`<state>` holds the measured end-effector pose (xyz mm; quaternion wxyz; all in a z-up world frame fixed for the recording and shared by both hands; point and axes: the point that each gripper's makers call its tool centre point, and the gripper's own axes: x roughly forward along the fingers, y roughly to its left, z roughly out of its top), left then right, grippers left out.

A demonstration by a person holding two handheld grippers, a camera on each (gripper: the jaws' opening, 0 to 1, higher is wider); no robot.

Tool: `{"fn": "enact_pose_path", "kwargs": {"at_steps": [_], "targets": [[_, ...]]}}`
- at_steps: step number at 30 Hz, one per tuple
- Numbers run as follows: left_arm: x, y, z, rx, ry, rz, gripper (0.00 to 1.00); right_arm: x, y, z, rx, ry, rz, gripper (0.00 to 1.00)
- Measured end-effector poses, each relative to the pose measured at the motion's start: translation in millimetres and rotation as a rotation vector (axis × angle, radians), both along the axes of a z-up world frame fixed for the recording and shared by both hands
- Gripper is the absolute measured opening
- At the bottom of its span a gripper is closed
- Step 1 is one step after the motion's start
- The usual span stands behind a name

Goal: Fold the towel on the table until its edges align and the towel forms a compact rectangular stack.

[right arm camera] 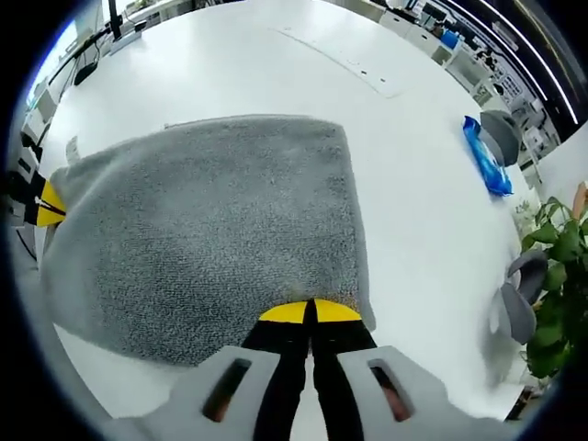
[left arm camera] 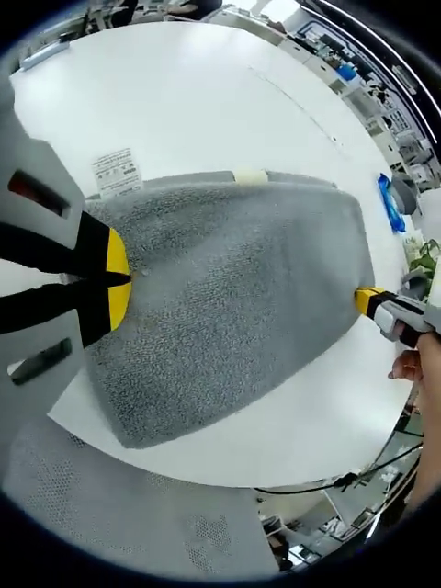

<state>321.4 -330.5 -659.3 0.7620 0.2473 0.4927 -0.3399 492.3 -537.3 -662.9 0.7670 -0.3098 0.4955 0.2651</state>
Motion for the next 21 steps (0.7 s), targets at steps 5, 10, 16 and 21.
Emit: {"fn": "enact_pose_path", "kwargs": {"at_steps": [5, 10, 16, 21], "targets": [[-5.0, -9, -0.3, -0.013, -0.001, -0.02, 0.01, 7, 1, 0.5, 0.008, -0.003, 0.002, 0.0], [-8.2, -19, -0.4, 0.0, -0.006, -0.049, 0.01, 14, 1, 0.2, 0.028, -0.006, 0.006, 0.0], [-11.6, -30, -0.5, 0.053, -0.035, -0.138, 0.01, 21, 3, 0.2, 0.029, -0.003, 0.018, 0.0], [-14.7, -39, -0.4, 0.046, -0.038, -0.161, 0.01, 28, 4, 0.3, 0.025, 0.001, 0.031, 0.0]]}}
